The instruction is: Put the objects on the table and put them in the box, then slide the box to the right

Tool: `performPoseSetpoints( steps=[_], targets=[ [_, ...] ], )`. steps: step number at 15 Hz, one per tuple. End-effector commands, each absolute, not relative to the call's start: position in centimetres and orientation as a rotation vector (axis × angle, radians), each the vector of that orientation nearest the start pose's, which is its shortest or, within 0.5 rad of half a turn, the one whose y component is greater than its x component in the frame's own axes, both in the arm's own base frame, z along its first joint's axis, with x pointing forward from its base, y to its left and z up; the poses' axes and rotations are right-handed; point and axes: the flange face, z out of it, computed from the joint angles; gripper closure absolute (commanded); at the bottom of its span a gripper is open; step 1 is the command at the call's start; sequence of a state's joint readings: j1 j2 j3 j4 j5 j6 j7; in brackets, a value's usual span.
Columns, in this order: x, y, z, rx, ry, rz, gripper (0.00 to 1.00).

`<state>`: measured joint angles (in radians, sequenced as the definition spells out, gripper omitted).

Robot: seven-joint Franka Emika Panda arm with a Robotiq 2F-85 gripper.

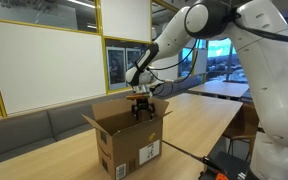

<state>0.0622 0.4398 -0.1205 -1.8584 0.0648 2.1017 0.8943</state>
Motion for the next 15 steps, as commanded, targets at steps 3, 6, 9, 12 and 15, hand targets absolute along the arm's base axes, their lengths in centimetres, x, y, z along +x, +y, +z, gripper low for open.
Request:
performPoseSetpoints(
  steps=[3,6,9,12,15],
  targets=[
    [61.6,-6.3,25.2,-2.839,1.631,0.298,0.0],
    [61.4,-8.3,22.6,-2.856,1.692,0.337,0.0],
    [61.6,-10.5,21.3,-2.888,1.765,0.322,0.0],
    [61.7,-12.9,20.5,-2.914,1.848,0.289,0.0],
    [61.5,-14.6,19.4,-2.937,1.915,0.283,0.0]
  ],
)
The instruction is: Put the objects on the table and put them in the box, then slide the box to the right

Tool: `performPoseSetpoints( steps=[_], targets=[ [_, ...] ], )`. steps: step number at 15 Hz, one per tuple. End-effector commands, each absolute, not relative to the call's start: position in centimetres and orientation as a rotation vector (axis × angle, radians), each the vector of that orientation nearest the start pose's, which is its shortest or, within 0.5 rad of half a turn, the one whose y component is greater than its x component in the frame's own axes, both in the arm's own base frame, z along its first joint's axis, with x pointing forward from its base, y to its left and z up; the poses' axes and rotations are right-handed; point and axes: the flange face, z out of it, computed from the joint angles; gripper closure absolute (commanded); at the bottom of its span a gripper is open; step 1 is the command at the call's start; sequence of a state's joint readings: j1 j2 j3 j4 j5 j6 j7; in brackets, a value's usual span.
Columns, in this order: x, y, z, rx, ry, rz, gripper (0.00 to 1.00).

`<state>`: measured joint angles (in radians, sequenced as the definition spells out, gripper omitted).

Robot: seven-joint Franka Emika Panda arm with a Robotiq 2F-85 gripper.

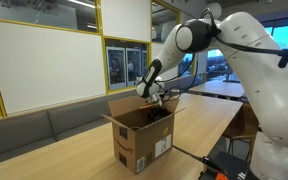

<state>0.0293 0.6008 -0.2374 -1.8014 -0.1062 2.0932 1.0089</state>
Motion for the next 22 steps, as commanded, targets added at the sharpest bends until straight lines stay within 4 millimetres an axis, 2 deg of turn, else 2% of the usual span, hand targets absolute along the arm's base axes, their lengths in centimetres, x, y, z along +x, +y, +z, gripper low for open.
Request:
performPoseSetpoints(
  steps=[1,8,11,13,17,22],
  targets=[
    [61.5,-15.3,19.1,-2.946,1.932,0.282,0.0],
    [62.3,-21.3,19.9,-2.96,2.104,0.142,0.0],
    [63.0,-23.2,21.4,-2.945,2.161,0.061,0.0],
    [63.6,-23.6,23.5,-2.932,2.184,-0.006,0.0],
    [65.2,-21.4,29.8,-2.881,2.176,-0.182,0.0],
    [65.9,-16.4,39.9,-2.812,2.123,-0.38,0.0]
  ],
)
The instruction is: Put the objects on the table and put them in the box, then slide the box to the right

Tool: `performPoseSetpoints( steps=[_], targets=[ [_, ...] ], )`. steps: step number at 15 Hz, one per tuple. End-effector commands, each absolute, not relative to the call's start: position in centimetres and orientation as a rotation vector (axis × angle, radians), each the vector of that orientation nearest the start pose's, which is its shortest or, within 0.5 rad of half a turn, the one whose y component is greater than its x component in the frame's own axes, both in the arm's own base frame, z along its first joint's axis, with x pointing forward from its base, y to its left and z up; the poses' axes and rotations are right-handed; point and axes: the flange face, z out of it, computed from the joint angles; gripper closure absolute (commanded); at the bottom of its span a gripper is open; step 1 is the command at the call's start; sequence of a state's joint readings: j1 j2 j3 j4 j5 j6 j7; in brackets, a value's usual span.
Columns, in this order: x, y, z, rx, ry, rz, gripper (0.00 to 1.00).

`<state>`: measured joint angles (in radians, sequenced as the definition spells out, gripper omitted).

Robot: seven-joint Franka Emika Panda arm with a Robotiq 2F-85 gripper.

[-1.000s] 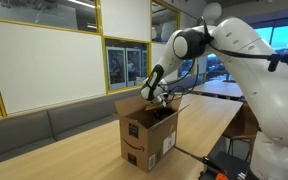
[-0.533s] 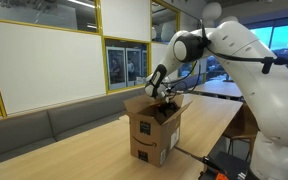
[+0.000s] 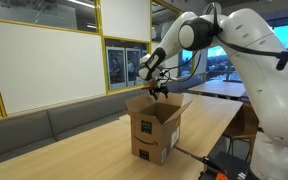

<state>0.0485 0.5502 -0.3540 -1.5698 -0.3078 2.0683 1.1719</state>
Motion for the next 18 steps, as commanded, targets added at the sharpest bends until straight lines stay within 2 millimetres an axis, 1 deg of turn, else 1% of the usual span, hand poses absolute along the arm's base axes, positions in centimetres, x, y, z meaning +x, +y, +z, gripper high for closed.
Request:
performPoseSetpoints(
  steps=[1,2,4,5,6,7,8,12,16,18],
  targets=[
    [66.0,-15.4,41.3,-2.805,2.11,-0.4,0.0],
    [65.7,-14.2,43.4,-2.795,2.084,-0.414,0.0],
    [65.3,-11.7,45.8,-2.798,2.018,-0.415,0.0],
    [65.2,-10.6,46.9,-2.798,1.986,-0.41,0.0],
    [65.1,-8.8,47.6,-2.805,1.931,-0.386,0.0],
    [64.8,-7.6,48.4,-2.808,1.898,-0.38,0.0],
    [64.6,-5.7,49.0,-2.815,1.848,-0.363,0.0],
    [63.7,0.8,50.4,-2.833,1.69,-0.306,0.0],
    [62.7,6.8,51.2,-2.855,1.545,-0.257,0.0],
    [62.1,9.4,51.3,-2.86,1.474,-0.214,0.0]
  ],
)
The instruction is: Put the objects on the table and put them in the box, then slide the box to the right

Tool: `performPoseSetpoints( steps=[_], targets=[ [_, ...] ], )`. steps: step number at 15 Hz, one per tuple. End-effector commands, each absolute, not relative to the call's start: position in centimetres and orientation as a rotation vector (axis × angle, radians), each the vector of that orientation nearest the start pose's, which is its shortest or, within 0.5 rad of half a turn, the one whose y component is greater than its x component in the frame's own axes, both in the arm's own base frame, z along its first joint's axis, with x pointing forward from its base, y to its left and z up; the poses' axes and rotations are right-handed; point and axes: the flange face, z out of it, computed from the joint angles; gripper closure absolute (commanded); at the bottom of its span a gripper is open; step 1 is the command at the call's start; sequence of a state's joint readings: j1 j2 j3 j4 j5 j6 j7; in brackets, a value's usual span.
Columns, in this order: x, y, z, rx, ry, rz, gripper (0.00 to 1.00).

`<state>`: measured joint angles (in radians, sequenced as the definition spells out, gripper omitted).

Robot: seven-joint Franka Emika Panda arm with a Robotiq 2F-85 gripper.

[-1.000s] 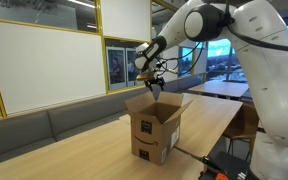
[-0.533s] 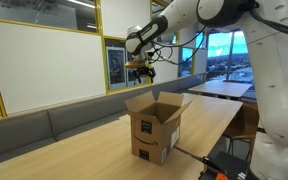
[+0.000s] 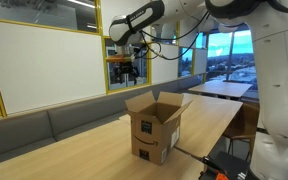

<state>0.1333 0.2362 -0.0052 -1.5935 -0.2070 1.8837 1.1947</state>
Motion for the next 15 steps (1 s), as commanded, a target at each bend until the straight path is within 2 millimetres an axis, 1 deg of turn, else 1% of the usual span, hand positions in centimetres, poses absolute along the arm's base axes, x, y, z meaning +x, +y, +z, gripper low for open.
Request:
performPoseSetpoints(
  steps=[1,2,3,4,7,8,9,11,15],
  targets=[
    [61.7,10.7,51.2,-2.864,1.442,-0.182,0.0],
    [61.2,12.0,50.9,-2.862,1.411,-0.125,0.0],
    [60.7,12.9,50.7,-2.863,1.388,-0.09,0.0],
    [60.1,14.1,50.1,-2.864,1.374,-0.051,0.0],
    [58.1,16.3,48.6,-2.861,1.344,0.046,0.0],
    [57.4,16.9,47.6,-2.863,1.341,0.066,0.0],
    [56.7,17.3,46.9,-2.866,1.336,0.091,0.0],
    [55.1,18.0,44.8,-2.874,1.338,0.161,0.0],
    [52.3,18.6,40.8,-2.877,1.356,0.275,0.0]
  ],
)
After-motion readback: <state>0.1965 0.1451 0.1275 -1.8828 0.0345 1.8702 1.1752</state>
